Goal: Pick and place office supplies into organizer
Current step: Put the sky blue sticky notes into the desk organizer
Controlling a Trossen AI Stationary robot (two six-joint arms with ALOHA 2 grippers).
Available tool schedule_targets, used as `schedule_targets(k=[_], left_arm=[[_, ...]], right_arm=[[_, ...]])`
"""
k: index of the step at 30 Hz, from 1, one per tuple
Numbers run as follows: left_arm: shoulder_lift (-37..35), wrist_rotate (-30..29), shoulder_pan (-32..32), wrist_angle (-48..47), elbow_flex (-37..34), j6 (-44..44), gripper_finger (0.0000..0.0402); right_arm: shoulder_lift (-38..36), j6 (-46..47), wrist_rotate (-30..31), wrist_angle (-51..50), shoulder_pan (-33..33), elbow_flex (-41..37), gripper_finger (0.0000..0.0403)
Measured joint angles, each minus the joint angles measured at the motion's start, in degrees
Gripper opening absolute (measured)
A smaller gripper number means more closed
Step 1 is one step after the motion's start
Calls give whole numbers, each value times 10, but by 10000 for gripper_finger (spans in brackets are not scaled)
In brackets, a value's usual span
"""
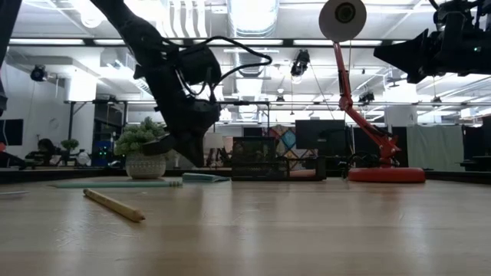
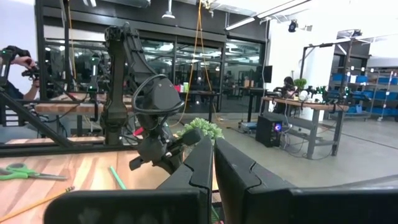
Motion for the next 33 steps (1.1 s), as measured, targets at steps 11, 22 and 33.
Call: schedule_targets(k=[11,22,33], left_arm=[[0,7,5,0,0,4,182],[0,17,37,-5,2,5,241],[4,74,59,-39,18,5,241]], right_arm=[[0,10,0,0,0,0,8],[0,10,0,0,0,0,8],[0,10,0,0,0,0,9]])
